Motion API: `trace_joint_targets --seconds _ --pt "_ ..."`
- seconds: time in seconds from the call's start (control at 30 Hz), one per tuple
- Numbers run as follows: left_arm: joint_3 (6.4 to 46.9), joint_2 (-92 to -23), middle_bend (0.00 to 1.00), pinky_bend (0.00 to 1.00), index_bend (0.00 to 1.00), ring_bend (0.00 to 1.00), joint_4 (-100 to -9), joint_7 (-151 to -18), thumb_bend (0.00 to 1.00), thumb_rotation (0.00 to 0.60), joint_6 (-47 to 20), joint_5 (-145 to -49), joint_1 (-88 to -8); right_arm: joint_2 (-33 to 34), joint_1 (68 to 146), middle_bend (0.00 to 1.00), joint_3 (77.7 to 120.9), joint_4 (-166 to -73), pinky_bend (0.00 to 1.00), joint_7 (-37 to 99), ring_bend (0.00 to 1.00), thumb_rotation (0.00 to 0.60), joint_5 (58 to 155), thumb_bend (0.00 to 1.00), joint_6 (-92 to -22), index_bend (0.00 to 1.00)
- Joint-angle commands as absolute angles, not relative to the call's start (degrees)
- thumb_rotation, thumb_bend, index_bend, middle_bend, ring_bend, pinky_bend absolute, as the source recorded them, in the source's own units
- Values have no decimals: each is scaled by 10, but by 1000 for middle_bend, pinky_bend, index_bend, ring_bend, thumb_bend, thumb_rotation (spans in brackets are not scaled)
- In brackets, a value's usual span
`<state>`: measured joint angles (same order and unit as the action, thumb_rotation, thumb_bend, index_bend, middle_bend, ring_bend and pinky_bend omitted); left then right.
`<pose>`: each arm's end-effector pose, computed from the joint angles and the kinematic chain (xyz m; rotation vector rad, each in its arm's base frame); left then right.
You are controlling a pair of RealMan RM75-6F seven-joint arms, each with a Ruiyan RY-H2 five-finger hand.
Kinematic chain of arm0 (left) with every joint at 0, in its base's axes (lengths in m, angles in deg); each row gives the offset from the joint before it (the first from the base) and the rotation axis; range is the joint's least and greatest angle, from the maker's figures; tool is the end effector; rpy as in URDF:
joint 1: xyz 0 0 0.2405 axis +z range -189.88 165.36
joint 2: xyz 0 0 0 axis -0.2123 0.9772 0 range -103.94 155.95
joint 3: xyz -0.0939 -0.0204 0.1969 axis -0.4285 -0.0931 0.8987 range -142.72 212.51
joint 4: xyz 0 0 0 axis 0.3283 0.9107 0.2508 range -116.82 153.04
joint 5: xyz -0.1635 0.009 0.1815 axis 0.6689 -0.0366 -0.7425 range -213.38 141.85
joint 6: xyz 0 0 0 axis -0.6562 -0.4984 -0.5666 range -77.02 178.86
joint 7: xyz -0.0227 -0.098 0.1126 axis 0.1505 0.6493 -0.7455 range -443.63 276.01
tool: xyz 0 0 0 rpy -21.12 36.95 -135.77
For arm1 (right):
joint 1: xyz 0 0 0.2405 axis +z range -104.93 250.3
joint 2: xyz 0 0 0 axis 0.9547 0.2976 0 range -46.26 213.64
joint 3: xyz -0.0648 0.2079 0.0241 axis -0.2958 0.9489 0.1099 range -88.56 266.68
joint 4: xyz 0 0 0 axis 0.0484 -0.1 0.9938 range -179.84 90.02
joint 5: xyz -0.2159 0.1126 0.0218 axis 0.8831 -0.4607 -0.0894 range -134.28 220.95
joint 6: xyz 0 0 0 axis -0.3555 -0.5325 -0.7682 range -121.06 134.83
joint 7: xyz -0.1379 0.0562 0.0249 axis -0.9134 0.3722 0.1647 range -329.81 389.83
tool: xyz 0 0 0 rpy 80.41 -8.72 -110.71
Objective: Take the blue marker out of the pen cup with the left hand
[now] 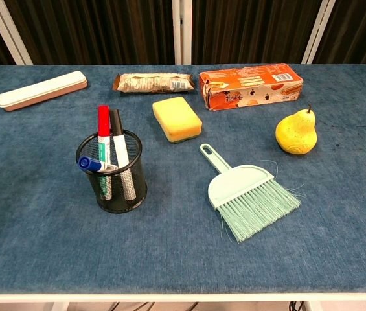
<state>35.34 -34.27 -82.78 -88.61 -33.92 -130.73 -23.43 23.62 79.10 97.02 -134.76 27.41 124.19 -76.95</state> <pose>-0.2282 0.1958 0.0996 -1.6191 -0.7957 -1.0316 -0.3072 -0.2186 0.1562 1.3200 -0.7540 0.8210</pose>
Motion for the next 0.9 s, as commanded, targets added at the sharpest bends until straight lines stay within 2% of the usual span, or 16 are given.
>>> trace_joint_targets --seconds 0.03,0.2,0.4,0.6,0.9 --pt "370 -340 0 45 10 0 -851 -898 149 600 -326 -1354 -245 237 792 0 970 -1350 0 273 0 600 1243 95 -769 0" --pt "383 -352 5 85 35 0 -875 -922 152 600 -299 -1399 -262 241 797 0 972 -1355 0 265 0 600 1240 95 -762 0" --pt "381 -386 71 173 99 0 -885 -937 152 600 -254 -1435 -297 245 797 0 975 -1360 0 265 0 600 1235 101 -762 0" --pt "375 -421 81 202 111 0 -891 -959 152 600 -180 -1440 -343 248 797 0 980 -1363 0 267 0 600 1232 128 -768 0" --pt "359 -494 143 256 171 42 -857 -947 152 600 -140 -1420 -382 252 796 0 978 -1374 0 261 0 600 1226 134 -764 0"
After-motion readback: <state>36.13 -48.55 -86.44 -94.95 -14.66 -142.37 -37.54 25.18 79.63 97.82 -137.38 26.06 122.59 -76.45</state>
